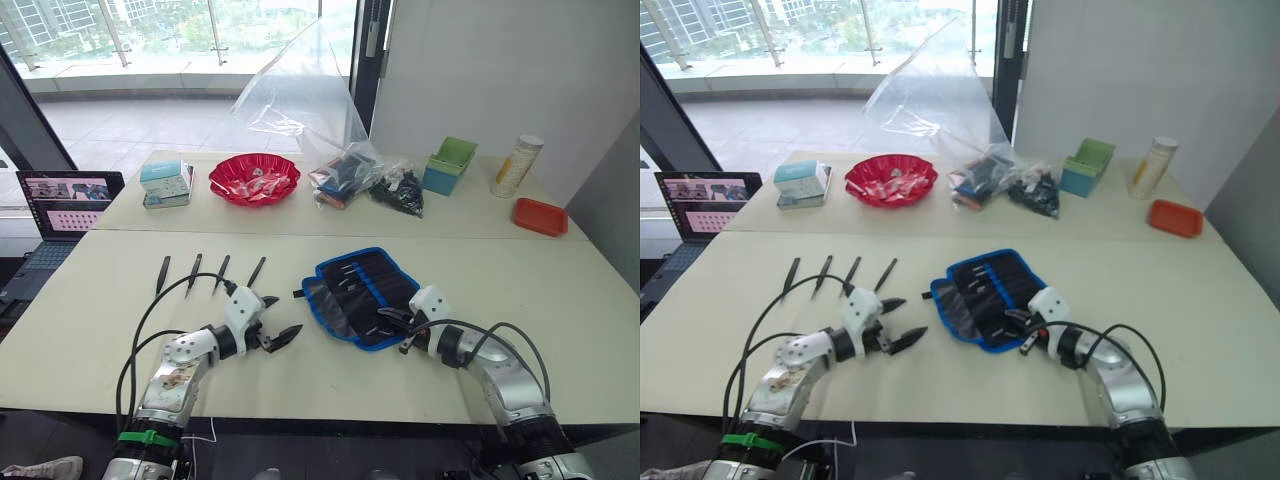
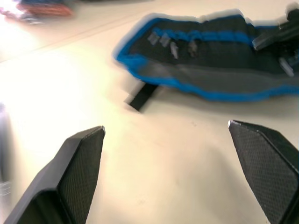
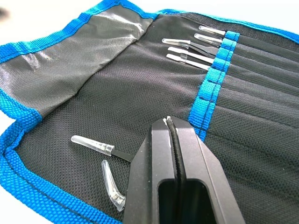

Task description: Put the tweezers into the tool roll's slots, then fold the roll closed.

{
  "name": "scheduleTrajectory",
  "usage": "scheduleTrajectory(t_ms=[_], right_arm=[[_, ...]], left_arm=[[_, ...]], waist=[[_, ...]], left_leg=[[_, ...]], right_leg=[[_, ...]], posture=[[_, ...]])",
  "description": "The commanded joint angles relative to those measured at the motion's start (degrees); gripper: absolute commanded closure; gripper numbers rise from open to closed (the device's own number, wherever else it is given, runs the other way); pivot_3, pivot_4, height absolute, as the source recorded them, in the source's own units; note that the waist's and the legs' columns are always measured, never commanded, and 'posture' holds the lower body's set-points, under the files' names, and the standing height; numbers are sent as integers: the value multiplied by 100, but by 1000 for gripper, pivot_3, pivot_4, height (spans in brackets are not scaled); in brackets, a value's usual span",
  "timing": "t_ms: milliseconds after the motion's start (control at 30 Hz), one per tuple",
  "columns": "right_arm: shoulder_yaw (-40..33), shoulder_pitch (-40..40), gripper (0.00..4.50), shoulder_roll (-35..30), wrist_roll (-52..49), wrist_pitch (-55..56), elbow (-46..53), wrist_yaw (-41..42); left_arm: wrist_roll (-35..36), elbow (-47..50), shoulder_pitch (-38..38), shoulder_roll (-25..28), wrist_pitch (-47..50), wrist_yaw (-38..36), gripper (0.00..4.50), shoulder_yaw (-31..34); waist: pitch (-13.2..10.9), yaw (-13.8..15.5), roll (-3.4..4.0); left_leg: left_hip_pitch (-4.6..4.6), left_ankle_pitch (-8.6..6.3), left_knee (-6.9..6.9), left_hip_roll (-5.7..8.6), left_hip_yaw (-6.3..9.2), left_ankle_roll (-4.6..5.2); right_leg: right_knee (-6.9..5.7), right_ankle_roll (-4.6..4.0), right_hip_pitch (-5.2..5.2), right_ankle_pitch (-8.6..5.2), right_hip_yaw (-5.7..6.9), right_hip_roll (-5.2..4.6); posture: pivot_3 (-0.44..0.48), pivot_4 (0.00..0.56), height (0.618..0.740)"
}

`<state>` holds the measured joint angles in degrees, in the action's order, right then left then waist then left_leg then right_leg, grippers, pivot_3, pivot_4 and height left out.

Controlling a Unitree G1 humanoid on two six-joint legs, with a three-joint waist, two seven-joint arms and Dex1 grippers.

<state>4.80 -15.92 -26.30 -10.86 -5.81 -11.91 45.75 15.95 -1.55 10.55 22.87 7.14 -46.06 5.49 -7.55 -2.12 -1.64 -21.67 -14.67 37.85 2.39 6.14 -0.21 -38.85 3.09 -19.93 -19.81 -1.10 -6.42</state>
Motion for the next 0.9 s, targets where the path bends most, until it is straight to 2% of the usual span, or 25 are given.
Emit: scheduleTrajectory(t_ms=[33,300,467,600,900], right_arm=[[172,205,4500,-38,181,-162,-457,118],[132,169,4500,-52,136,-91,-488,350],[101,149,4500,-10,118,-74,-490,418],[99,203,4500,19,118,-71,-502,460],[98,214,4500,5,123,-47,-537,540]], left_arm=[[583,609,-450,242,20,218,33,942],[1074,286,-1504,417,-395,779,33,2751],[780,-37,-1923,330,-1061,1249,33,3244],[1417,-194,-2471,-163,-1168,1411,33,3807],[1251,-31,-2894,-228,-1339,1348,33,3562]], waist=[[0,9,0],[-1,68,3],[1,109,0],[2,101,-1],[16,145,-25]], left_leg=[[0,0,0,0,0,0],[7,-5,-10,-4,-5,4],[11,-14,-12,-14,-8,-5],[15,-26,-15,-20,-16,-8],[14,-38,-19,-31,-18,-12]], right_leg=[[3,0,0,0,0,1],[20,-1,-14,0,-5,1],[43,-8,-14,4,-6,8],[50,-11,-12,6,-16,8],[83,-18,-9,10,-22,16]], posture=[[0,150,740],[0,150,740],[0,150,740],[0,150,740],[0,150,740]])
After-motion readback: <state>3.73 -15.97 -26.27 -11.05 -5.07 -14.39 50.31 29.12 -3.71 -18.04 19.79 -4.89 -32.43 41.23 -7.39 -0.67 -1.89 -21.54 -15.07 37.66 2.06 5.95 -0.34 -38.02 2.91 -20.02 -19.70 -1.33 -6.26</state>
